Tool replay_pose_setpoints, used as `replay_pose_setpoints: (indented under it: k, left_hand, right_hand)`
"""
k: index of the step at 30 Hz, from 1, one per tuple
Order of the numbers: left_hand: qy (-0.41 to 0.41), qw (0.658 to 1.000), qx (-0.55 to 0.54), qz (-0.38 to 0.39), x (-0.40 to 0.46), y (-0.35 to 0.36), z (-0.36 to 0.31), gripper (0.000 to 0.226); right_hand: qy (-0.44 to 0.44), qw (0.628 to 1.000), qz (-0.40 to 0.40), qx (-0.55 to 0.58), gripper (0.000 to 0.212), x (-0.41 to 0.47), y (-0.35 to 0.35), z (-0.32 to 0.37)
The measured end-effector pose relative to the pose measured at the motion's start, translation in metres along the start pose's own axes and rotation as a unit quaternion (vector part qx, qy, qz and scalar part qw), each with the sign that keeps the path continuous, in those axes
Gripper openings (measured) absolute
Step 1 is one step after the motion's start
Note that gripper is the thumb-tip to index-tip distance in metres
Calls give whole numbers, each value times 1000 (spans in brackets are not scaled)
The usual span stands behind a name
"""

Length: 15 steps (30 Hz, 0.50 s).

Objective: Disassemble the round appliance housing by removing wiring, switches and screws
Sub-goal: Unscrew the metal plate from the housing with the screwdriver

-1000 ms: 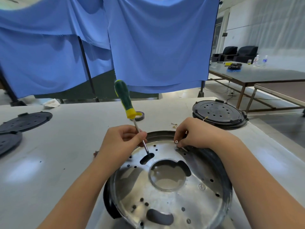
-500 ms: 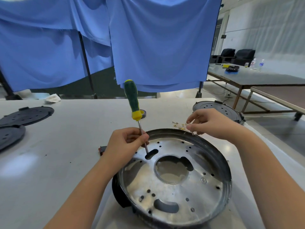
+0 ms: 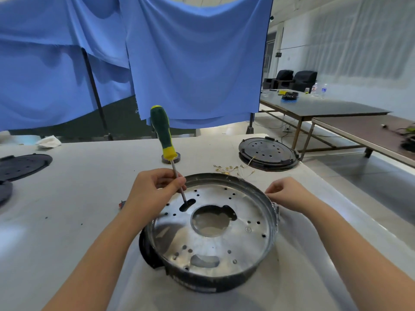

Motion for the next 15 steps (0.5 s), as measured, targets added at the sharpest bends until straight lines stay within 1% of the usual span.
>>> replay_pose_setpoints:
  k: [3, 5, 7, 8, 10, 12, 13, 14, 15]
  left_hand:
    - [-3, 1000, -13, 12, -7, 2, -8, 12]
    - [-5, 1000, -3, 26, -14, 5, -11, 13]
    - [-7, 999, 5, 39, -21, 7, -15, 12]
    - [-9, 999, 7, 45, -24, 9, -16, 11]
    - [-14, 998, 1, 57, -29, 12, -21, 9]
    - [-14, 998, -19, 60, -33, 14, -27, 10]
    - [-11, 998, -26, 62, -34, 16, -31, 11]
    - [-7, 997, -27, 67, -35, 18, -35, 11]
    - [0, 997, -22, 76, -37, 21, -40, 12]
  right_hand:
    - [2, 1000, -20, -12, 14, 2, 7, -7]
    - [3, 999, -24, -36, 11, 1, 12, -10]
    - [-8, 997, -55, -61, 6, -3, 10, -9]
    - [-22, 994, -85, -60, 8, -5, 6, -4]
    - [-63, 987, -149, -5, 9, -15, -9, 12]
    - [-117, 972, -177, 97, 6, -31, -24, 40]
    - [-143, 964, -169, 146, 6, -40, -29, 57]
    - [-164, 957, -145, 190, 6, -48, -31, 73]
    - [-179, 952, -108, 224, 11, -57, -29, 89]
Point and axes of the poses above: each hand's wrist, its own x-axis towards the middle knuckle, its own y-axis out of the palm, z = x × y, the point moved 6 cm from there along x, towards the middle knuckle, and after that the axes turned 2 degrees about -z, right-handed, at the moved point
